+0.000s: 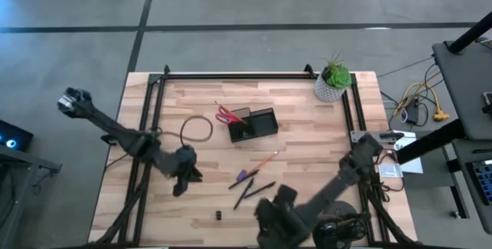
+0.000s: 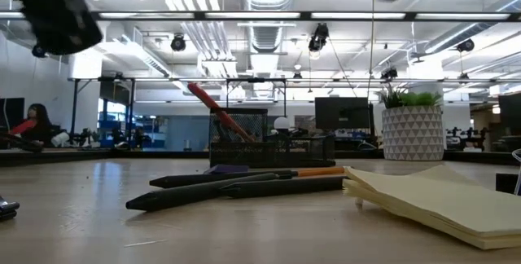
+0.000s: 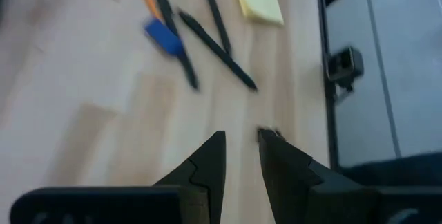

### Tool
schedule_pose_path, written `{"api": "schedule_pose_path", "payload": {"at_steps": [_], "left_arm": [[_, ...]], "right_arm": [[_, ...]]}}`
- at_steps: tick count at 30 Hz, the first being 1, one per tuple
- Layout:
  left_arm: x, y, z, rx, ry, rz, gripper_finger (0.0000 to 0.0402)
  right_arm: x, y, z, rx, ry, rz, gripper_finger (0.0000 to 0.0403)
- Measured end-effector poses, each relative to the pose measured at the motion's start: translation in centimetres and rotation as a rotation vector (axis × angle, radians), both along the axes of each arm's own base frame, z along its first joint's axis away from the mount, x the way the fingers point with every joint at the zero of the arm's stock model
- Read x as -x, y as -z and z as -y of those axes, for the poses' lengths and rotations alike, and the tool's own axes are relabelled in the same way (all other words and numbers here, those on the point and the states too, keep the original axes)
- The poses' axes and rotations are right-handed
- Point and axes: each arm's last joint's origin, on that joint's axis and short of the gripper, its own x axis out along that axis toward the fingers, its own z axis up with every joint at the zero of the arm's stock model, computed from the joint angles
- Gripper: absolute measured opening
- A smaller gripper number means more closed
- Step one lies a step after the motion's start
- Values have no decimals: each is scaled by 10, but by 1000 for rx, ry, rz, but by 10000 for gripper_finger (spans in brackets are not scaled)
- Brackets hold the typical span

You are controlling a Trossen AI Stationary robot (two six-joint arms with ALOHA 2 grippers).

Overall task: Pick and place office supplies into organizer
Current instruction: Put the left binder clip into the bottom left section of the desk organizer

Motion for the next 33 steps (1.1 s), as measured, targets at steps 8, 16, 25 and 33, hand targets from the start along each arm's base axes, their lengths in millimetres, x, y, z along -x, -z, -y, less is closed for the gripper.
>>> {"api": "schedule_pose_path", "payload": {"at_steps": [8, 16, 25, 33], "left_arm": [[2, 17, 70, -151, 179, 3, 72], [-23, 36, 116, -239, 210, -26, 72], [-36, 64, 131, -175, 61, -87, 73], [-46, 66, 140, -196, 6, -66, 121]], "right_arm": [[38, 5, -24, 69, 112, 3, 191], [44, 16, -27, 97, 106, -27, 192], [52, 16, -35, 102, 58, -39, 192], [66, 16, -47, 76, 54, -44, 192]]}}
